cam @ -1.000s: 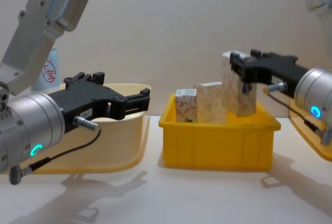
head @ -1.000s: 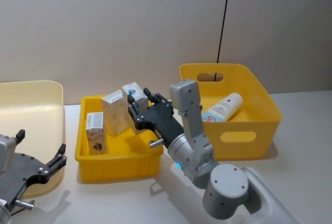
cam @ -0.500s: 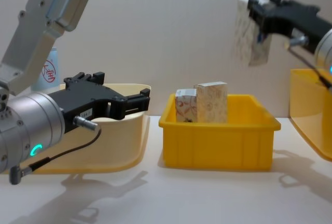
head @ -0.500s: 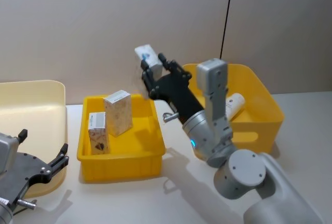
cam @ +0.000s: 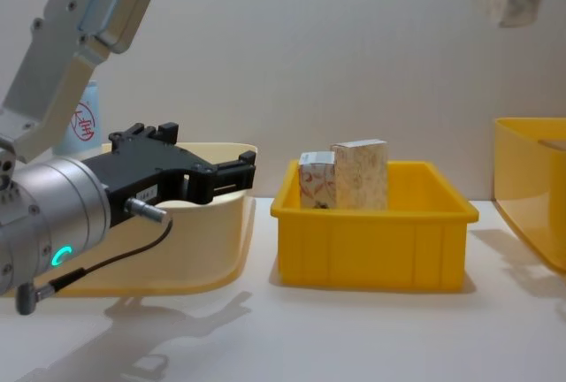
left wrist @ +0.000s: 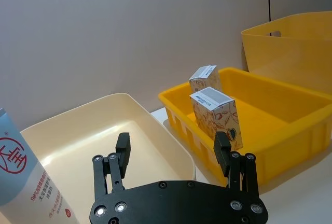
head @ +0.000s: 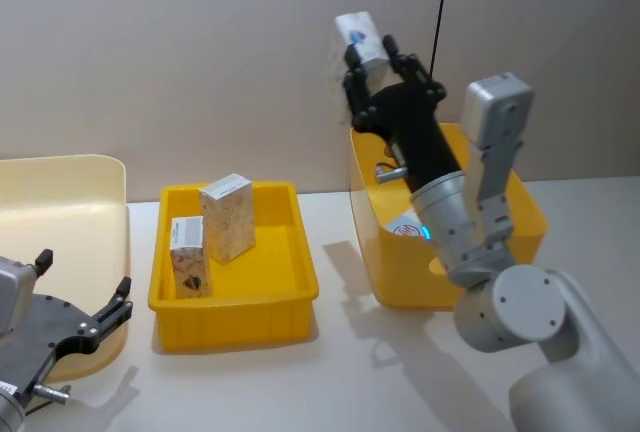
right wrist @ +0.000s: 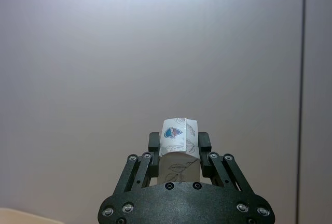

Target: Bimanual collaborative sorting of washing and personal care products

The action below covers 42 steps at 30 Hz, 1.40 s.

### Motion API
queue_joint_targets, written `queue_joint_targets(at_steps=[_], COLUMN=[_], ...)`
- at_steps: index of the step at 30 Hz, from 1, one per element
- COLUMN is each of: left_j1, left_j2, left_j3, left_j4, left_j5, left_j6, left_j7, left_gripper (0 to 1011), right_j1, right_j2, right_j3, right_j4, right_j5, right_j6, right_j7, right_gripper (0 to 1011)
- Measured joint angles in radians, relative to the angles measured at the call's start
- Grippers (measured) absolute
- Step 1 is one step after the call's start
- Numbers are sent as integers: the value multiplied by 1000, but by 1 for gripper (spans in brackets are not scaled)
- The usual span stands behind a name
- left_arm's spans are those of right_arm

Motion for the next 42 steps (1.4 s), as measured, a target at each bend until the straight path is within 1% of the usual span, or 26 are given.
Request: queue_joint_targets(at_steps=[2, 5, 8, 11, 16, 21, 24, 27, 28, 33, 35, 42], left_j1=[0, 0, 0, 0, 0, 0, 0, 0, 0, 0, 0, 0], left_j2=[0, 0, 0, 0, 0, 0, 0, 0, 0, 0, 0, 0], left_j3=[0, 0, 0, 0, 0, 0, 0, 0, 0, 0, 0, 0], left_j4=[0, 0, 0, 0, 0, 0, 0, 0, 0, 0, 0, 0], left_j5=[0, 0, 0, 0, 0, 0, 0, 0, 0, 0, 0, 0], left_j6=[0, 0, 0, 0, 0, 0, 0, 0, 0, 0, 0, 0], left_j7=[0, 0, 0, 0, 0, 0, 0, 0, 0, 0, 0, 0], left_gripper=[1004, 1003, 1003, 1004, 1003, 1003, 1003, 1003, 1003, 1003, 1003, 1003], right_j1=[-12, -25, -50, -66, -104, -127, -144, -152, -157, -169, -174, -183], right_j2=[2, 3, 4, 4, -1, -7, -12, -15, -17, -23, -26, -37], right_j3=[17, 32, 55, 68, 92, 106, 118, 123, 127, 136, 139, 147], right_j4=[-22, -45, -81, -103, -152, -179, -199, -207, -212, -218, -218, -202], right_j5=[-9, -18, -34, -43, -69, -86, -101, -109, -114, -127, -132, -142], right_j6=[-1, 2, 18, 32, 74, 106, 141, 161, 177, 220, 240, 284], right_j7=[-17, -35, -63, -80, -120, -145, -166, -175, -181, -196, -202, -214], right_gripper=[425, 425, 425, 425, 425, 425, 425, 425, 425, 425, 425, 425])
